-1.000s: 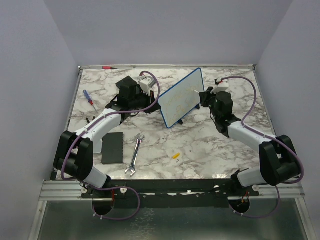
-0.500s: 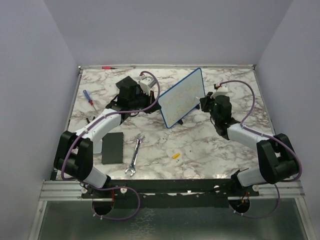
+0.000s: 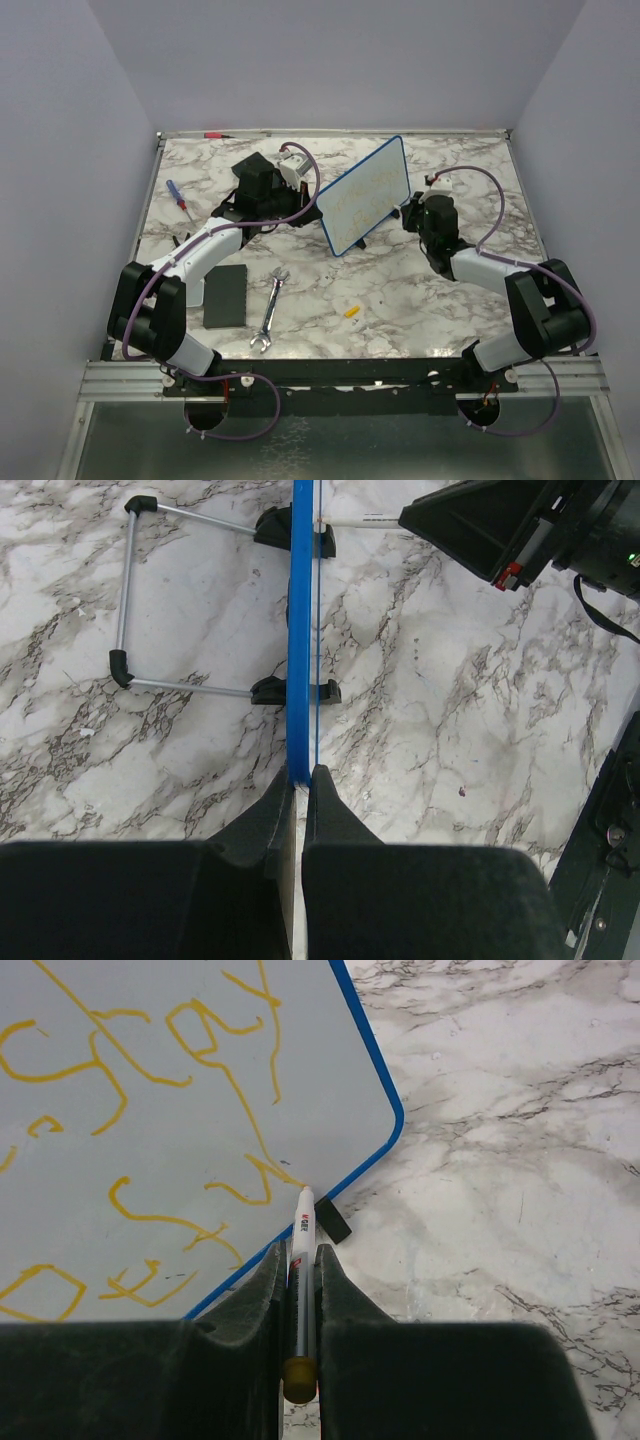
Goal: Write a sentence on the whiteboard
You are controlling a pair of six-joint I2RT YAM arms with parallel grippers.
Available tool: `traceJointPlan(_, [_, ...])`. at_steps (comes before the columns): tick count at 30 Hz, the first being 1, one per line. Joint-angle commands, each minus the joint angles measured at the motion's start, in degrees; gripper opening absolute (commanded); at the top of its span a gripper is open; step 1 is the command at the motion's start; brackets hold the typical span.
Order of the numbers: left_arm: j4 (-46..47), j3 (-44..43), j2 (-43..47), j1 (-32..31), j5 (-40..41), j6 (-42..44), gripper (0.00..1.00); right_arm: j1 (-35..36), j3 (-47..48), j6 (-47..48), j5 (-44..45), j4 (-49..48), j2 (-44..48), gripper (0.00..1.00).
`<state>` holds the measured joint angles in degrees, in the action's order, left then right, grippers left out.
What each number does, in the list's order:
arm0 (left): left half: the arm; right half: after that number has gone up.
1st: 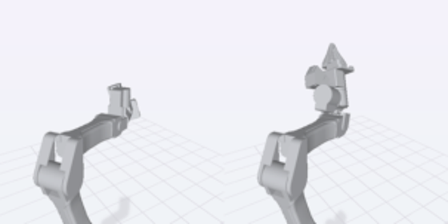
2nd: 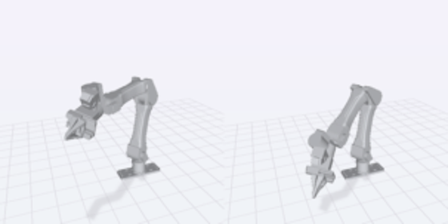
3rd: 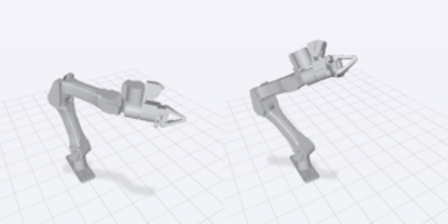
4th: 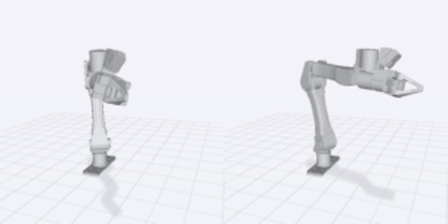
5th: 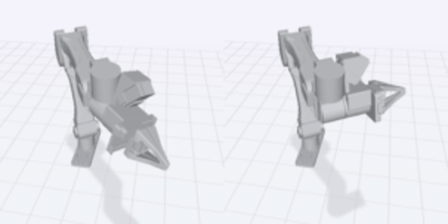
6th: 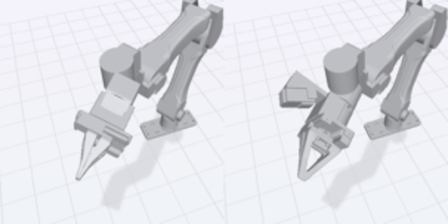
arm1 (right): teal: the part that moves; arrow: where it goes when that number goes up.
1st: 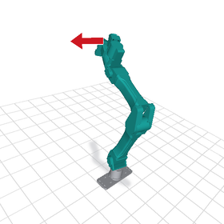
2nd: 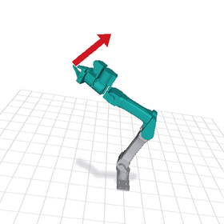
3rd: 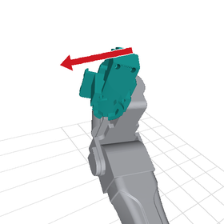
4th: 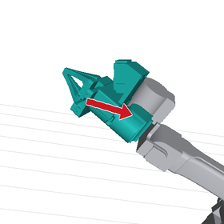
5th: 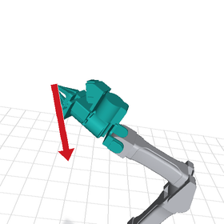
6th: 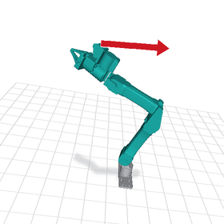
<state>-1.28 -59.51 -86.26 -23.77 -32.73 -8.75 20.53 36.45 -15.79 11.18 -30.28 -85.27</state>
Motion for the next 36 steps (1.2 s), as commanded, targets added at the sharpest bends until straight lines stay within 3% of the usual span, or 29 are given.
traceJointPlan(1, [-3.02, -0.17, -0.80, -0.58, 0.45, 1.41, 0.00, -0.14, 0.00, -0.97, 2.11, 0.35, -1.79, 0.01])
traceJointPlan(21, [-2.96, -0.17, -0.53, -0.58, 0.48, 1.37, 0.00, -0.14, 1.52, 1.36, 4.49, 0.51, 7.97, 0.01])
traceJointPlan(36, [-3.03, -0.17, -0.49, -0.58, 0.56, 1.38, 0.00, -0.15, 5.49, 3.17, 3.54, -2.05, 3.37, 0.01])
